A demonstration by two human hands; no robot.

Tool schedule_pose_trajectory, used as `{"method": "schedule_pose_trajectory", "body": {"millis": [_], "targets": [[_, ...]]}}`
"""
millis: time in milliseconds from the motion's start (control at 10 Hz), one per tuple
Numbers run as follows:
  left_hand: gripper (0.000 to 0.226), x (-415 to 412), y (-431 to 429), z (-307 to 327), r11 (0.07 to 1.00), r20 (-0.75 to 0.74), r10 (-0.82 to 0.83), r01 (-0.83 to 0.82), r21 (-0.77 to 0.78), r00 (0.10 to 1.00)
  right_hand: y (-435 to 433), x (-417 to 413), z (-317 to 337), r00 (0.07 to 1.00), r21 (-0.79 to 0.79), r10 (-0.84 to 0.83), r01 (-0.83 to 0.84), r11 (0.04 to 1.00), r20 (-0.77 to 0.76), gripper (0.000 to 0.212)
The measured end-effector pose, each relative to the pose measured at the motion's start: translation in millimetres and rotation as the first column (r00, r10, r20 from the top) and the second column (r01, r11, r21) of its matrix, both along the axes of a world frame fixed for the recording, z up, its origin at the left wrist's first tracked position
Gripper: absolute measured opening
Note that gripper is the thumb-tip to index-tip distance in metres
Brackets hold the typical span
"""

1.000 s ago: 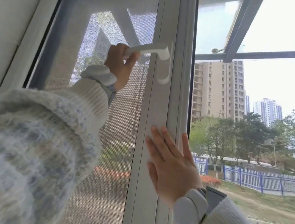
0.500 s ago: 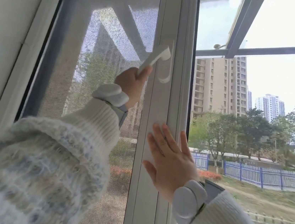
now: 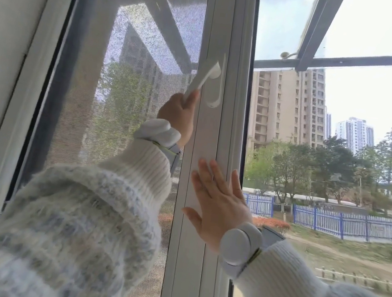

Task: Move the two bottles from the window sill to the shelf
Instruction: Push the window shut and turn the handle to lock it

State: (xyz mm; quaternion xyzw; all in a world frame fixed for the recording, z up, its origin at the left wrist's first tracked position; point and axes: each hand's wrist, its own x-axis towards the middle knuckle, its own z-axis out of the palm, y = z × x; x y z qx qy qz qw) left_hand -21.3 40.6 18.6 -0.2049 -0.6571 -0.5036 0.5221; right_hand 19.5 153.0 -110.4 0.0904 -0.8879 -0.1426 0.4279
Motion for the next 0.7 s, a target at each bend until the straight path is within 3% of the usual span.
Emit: {"method": "schedule_pose_trajectory", "body": {"millis": [200,500,700], "targets": [[0.046,9.3,-7.8,-4.7,0.987,0.018,-0.161,0.162,-0.024,0.987,1.1,2.2,3.8,0.999,-0.01,0.01,-0.01,1.0,0.038,0.07],[0.042,14.6,-17.9,-18.0,0.978,0.106,-0.178,0.188,-0.091,0.978,2.8,8.4,8.5,0.994,-0.048,0.055,-0.05,0.998,0.099,0.071],[0.036,18.2,-26.9,-66.2,0.918,0.318,-0.302,0.364,-0.156,0.899,4.8,24.3,2.2,0.965,-0.243,0.201,-0.158,0.957,0.166,0.064]]}}
